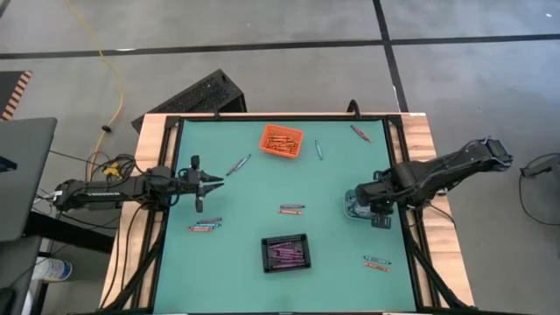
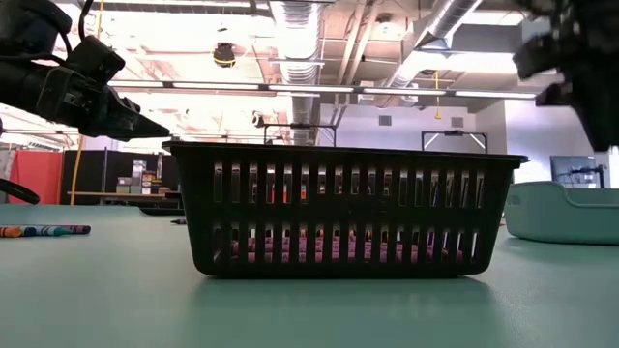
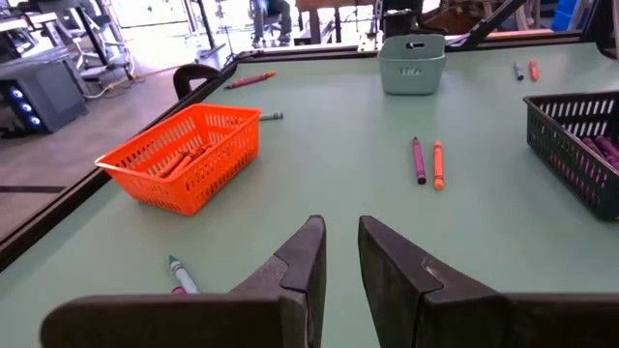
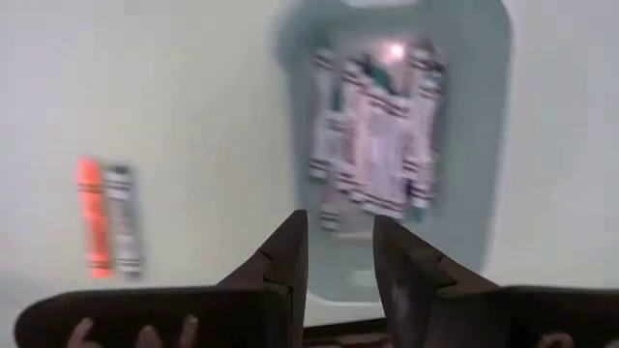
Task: Sort crayons
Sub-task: Put the orange crayon into the orange bin
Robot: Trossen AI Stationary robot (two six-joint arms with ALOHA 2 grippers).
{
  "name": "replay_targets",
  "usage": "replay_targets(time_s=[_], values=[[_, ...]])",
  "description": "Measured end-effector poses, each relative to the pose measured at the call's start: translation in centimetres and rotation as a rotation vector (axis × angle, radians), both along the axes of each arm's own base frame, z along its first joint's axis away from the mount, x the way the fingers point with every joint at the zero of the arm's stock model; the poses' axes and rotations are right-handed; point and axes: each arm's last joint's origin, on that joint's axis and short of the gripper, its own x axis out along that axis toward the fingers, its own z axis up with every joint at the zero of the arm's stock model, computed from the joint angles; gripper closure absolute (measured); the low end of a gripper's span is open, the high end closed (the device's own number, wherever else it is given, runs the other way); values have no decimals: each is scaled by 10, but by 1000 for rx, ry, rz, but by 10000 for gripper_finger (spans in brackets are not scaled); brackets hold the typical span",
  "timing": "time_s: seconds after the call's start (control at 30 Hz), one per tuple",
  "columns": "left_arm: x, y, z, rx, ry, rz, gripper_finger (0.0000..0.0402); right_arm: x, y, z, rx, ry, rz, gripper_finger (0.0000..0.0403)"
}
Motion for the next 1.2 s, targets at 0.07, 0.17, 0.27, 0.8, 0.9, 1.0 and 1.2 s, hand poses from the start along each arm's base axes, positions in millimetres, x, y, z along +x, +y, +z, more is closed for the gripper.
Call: replay_targets(time_s=[0.07,0.17,0.27,0.8,0.9,1.0,1.2], values=[[0,0,0,0,0,0,348,1,8,7,22,-29,-13,295],[0,0,0,0,0,0,348,1,24,14,69,-73,-32,296],[0,0,0,0,0,0,348,-1,43,15,153,-79,-44,296],[0,0,0,0,0,0,348,11,146,-9,139,134,32,296],[0,0,0,0,0,0,348,12,158,-15,115,157,36,296],[0,0,0,0,0,0,348,11,169,-26,90,181,36,296],[0,0,0,0,0,1,348,0,187,-40,56,213,7,296]])
